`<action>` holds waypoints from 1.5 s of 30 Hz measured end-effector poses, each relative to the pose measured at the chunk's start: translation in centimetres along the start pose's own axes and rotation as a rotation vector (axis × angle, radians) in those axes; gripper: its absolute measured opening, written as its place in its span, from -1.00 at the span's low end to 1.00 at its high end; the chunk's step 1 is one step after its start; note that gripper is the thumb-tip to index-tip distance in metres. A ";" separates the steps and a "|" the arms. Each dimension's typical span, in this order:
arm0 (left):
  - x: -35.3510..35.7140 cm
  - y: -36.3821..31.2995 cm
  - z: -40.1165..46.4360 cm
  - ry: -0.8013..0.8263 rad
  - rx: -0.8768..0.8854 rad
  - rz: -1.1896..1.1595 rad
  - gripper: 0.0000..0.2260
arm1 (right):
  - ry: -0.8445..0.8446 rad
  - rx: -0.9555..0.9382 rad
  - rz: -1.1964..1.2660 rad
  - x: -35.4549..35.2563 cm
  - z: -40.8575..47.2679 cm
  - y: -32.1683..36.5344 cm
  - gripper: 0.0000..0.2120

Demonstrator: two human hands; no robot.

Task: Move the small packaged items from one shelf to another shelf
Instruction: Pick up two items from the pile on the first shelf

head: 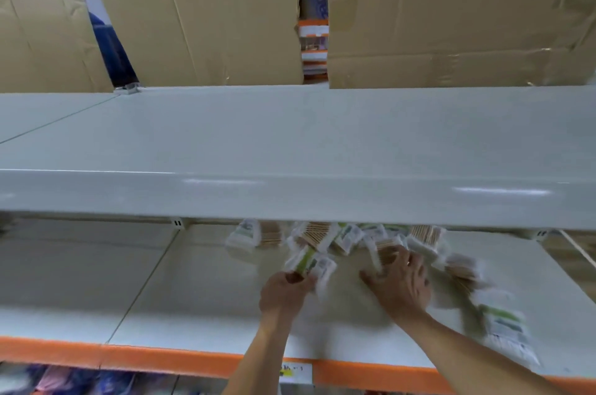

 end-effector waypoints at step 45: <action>-1.8 1.2 1.2 0.307 0.040 -0.219 -0.75 | 0.322 0.152 1.305 4.1 -6.4 0.2 -0.66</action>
Point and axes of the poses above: each hand's wrist, its own z-axis towards the middle knuckle, its own x-axis out of the palm, y = z × x, the point moved 4 cm from there along z, towards the middle knuckle, and after that the axes turned 11 degrees about -z, right-handed, at the moved point
